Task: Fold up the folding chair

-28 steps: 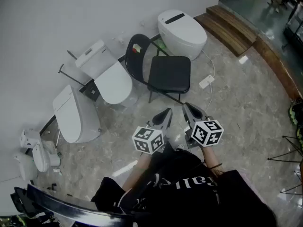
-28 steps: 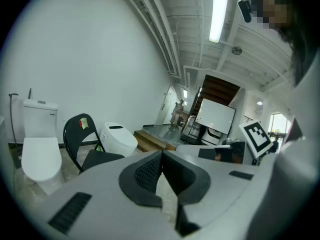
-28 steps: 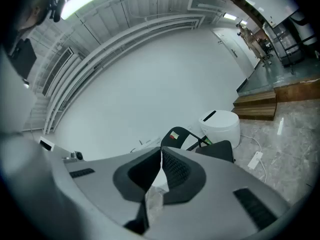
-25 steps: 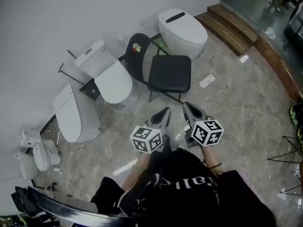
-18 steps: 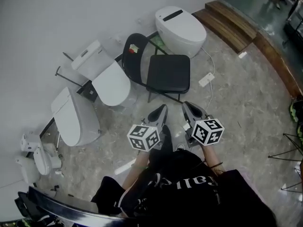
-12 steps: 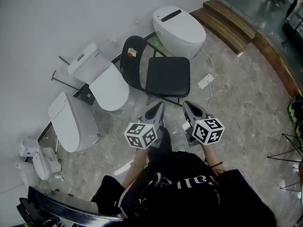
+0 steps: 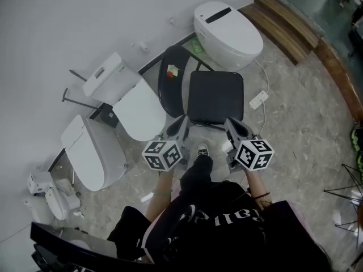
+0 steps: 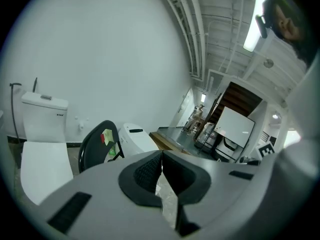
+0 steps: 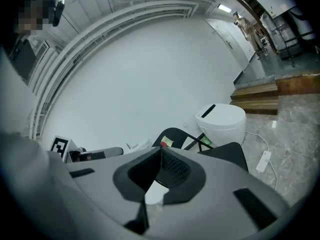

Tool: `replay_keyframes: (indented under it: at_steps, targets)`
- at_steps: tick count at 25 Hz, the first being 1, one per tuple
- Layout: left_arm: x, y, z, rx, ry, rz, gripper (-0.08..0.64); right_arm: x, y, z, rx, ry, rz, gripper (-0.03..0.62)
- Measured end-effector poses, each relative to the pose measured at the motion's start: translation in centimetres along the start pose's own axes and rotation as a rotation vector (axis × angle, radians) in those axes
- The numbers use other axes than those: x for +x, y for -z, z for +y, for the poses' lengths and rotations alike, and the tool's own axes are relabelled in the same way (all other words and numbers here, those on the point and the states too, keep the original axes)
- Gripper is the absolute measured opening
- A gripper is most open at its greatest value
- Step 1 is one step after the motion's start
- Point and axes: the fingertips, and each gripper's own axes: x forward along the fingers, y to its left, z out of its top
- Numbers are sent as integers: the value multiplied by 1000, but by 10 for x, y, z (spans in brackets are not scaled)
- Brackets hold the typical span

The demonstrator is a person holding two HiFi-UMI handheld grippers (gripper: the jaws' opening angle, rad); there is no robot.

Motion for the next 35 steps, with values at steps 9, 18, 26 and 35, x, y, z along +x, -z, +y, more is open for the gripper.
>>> replay_keyframes:
  at_steps: [9,18,26,35]
  targets:
    - [34,-48,119,-45,-52,6,5,84,-21,-1,11,62,20,18]
    - [69,-55,210,-64,-144,98,111,103,-22,-26,35,139,63,18]
    - [122,-34,256,-76,-199,244,193,111,-1,-52,66,152,137,18]
    - [163,-8,290,-91,-266,338,193,118,34,-127,88,165,241,18]
